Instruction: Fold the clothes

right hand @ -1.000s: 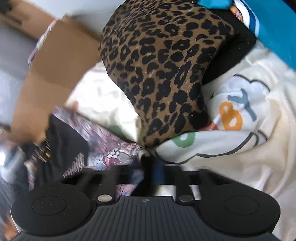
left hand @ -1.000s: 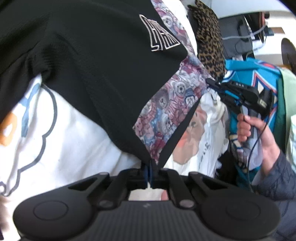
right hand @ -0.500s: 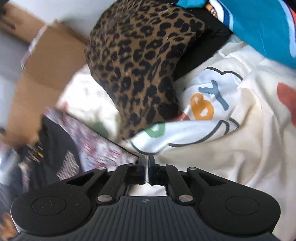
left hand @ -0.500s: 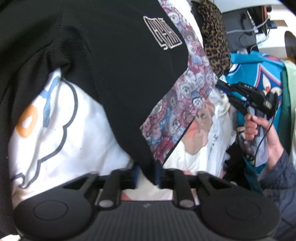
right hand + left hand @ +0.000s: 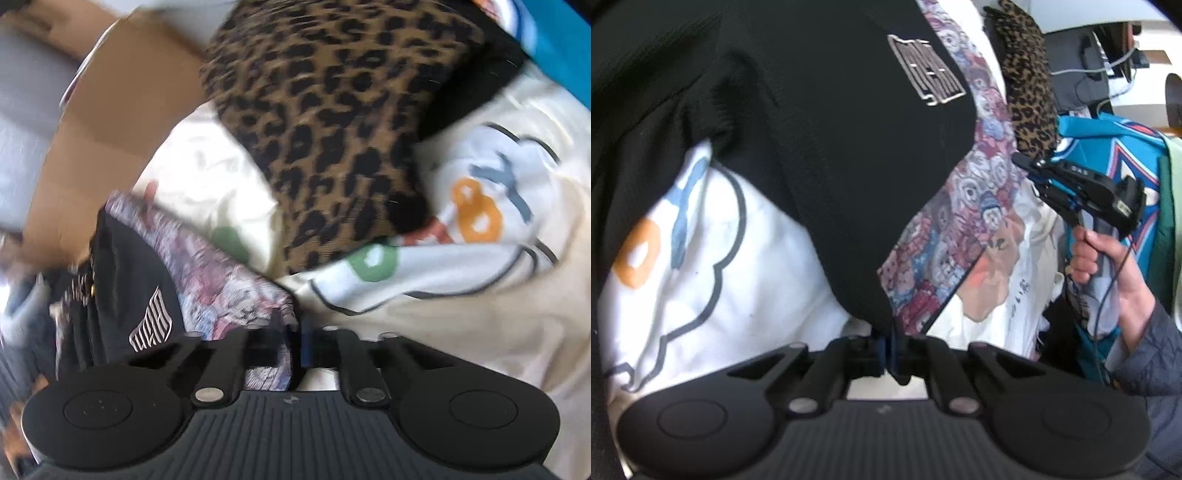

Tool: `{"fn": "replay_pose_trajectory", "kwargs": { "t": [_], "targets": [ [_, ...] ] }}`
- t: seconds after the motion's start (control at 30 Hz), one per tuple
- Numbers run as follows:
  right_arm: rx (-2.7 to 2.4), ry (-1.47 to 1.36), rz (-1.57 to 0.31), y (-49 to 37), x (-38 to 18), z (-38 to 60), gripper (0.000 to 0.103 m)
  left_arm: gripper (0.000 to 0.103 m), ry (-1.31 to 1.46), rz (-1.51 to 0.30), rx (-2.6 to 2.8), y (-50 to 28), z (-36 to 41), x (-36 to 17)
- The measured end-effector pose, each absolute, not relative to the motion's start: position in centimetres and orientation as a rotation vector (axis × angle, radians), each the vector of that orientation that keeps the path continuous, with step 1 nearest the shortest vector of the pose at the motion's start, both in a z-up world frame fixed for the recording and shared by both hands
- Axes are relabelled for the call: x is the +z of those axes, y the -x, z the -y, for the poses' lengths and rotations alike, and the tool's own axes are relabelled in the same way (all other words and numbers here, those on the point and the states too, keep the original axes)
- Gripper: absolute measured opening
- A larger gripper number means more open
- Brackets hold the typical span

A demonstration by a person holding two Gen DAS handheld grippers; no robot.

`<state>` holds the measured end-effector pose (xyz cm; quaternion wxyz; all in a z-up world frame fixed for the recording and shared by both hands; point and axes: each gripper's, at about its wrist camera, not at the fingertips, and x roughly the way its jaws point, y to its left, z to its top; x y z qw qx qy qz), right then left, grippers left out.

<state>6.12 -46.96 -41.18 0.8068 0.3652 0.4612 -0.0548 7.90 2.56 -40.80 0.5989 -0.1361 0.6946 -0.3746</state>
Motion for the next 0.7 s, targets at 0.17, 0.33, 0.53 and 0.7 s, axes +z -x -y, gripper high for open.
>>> {"fn": "replay_pose_trajectory", "kwargs": {
  "t": [0.17,0.33,0.53,0.7],
  "targets": [
    [-0.133,-0.760,-0.948,-5.3,-39.6,47.3,0.003,0.002,0.330,-1.600,-0.910,-7.9,-3.0,-40.0],
    [-0.160,-0.718,-0.907,-4.2,-37.4,47.1,0.003,0.002,0.320,-1.589,-0.951,-7.7,-2.9,-39.4],
    [-0.185,-0.672,-0.883,-4.2,-36.2,47.1,0.003,0.002,0.319,-1.593,-0.964,-7.7,-2.4,-39.7],
    [-0.228,-0.616,-1.000,-5.4,-38.8,46.8,0.005,0.003,0.234,-1.656,-0.914,-7.3,-1.9,-41.7]
  ]
}}
